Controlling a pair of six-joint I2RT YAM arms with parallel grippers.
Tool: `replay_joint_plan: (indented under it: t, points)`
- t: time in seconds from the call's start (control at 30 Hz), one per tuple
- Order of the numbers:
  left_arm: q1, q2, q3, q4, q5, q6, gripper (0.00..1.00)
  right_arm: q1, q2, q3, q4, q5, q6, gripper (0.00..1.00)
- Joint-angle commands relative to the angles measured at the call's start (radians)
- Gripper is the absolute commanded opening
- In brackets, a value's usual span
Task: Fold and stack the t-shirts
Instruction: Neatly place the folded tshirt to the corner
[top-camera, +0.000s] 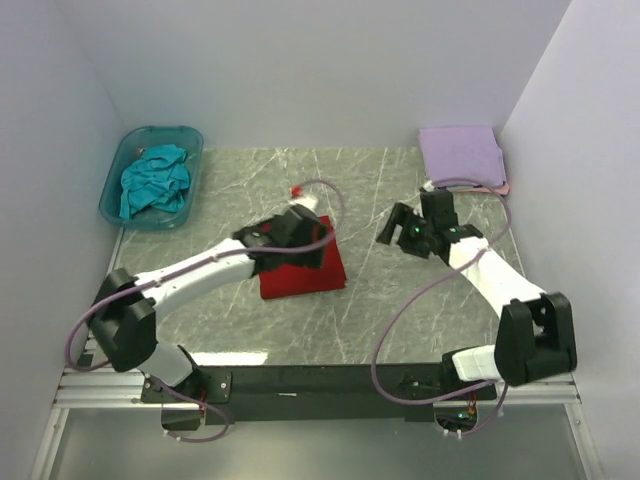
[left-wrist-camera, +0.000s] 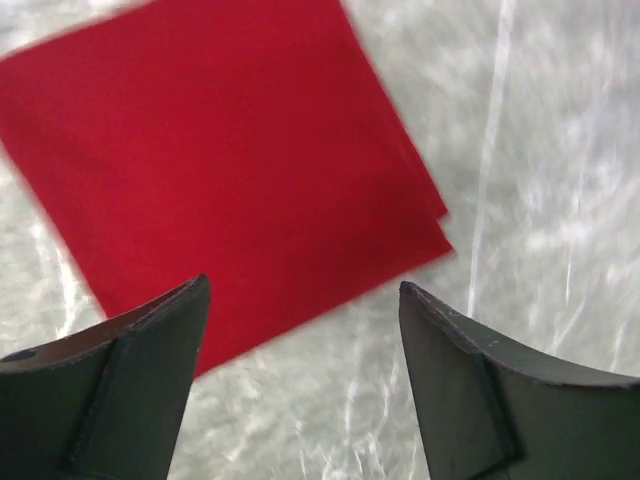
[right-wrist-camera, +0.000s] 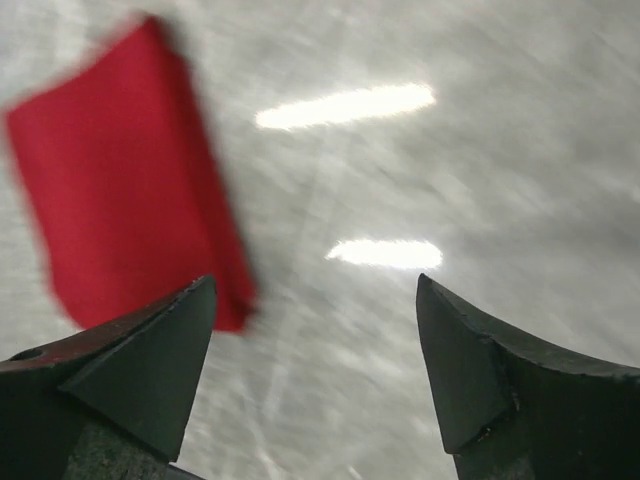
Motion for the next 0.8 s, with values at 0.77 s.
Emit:
replay_joint_plan:
  t: [0.77]
  points:
    - [-0.351, 0.520, 0.267, 0.048, -0.281, 0.311, 0.57, -0.261, -0.331, -0.378, 0.041, -0.134, 0.099, 0.95]
